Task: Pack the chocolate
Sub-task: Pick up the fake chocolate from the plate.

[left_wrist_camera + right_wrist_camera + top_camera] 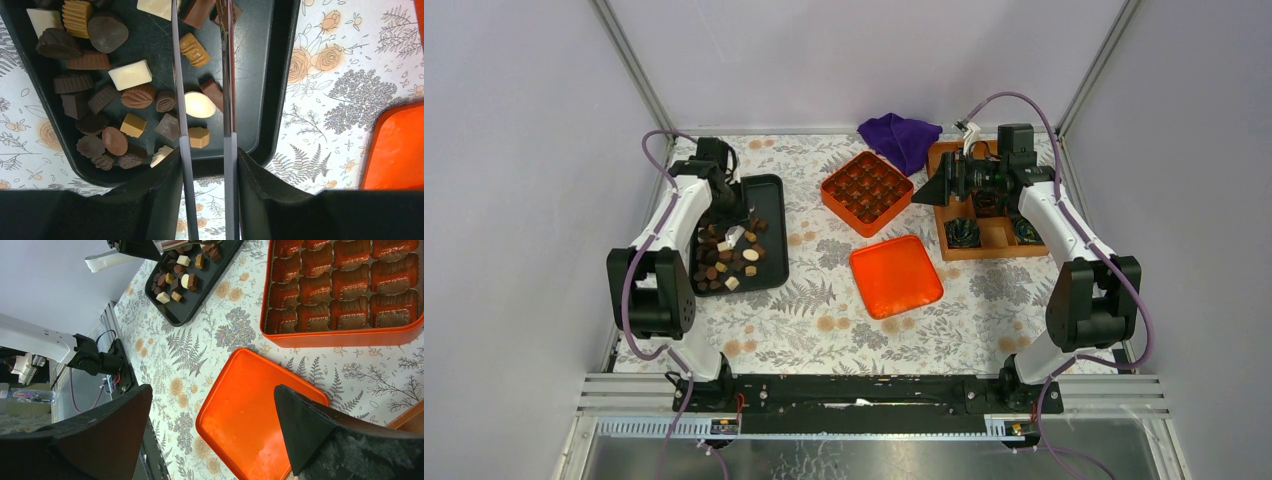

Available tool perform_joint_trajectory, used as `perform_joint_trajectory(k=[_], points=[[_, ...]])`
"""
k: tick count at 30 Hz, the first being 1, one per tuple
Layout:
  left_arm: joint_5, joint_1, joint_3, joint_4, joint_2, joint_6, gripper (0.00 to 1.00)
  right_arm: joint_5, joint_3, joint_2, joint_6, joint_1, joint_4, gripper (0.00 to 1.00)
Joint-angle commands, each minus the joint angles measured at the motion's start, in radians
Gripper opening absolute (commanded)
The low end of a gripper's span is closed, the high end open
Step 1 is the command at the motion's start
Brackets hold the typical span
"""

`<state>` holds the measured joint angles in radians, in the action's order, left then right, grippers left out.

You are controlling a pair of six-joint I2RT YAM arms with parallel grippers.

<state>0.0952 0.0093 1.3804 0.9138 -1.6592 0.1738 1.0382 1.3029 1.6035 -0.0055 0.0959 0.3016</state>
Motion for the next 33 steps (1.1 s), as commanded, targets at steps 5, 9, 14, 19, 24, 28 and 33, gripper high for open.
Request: perform_joint_trajectory(k=[5,9,14,19,24,28,33], points=[[-0.007,0.022,0.056,0.013,-0.024,-0.036,0.43,0.024,0.004,-0.006,-0.001,-0.004,-0.033,1.00],[-0.002,0.026,0.067,0.013,-0.031,-0.030,0.41,0.026,0.004,-0.003,-0.001,-0.004,-0.034,1.00],[0.013,0.026,0.084,0.013,-0.057,-0.021,0.37,0.028,0.004,0.000,-0.001,-0.004,-0.036,1.00],[0.013,0.029,0.087,0.012,-0.063,-0.009,0.20,0.027,0.002,-0.002,-0.001,-0.004,-0.035,1.00],[0.022,0.029,0.083,0.009,-0.049,-0.001,0.00,0.026,0.005,0.000,-0.001,-0.004,-0.032,1.00],[0.034,0.030,0.082,-0.014,-0.003,0.023,0.00,0.028,0.008,-0.002,-0.001,-0.004,-0.030,1.00],[0.060,0.032,0.081,-0.014,0.043,0.051,0.00,0.031,0.007,-0.002,-0.001,-0.004,-0.030,1.00]])
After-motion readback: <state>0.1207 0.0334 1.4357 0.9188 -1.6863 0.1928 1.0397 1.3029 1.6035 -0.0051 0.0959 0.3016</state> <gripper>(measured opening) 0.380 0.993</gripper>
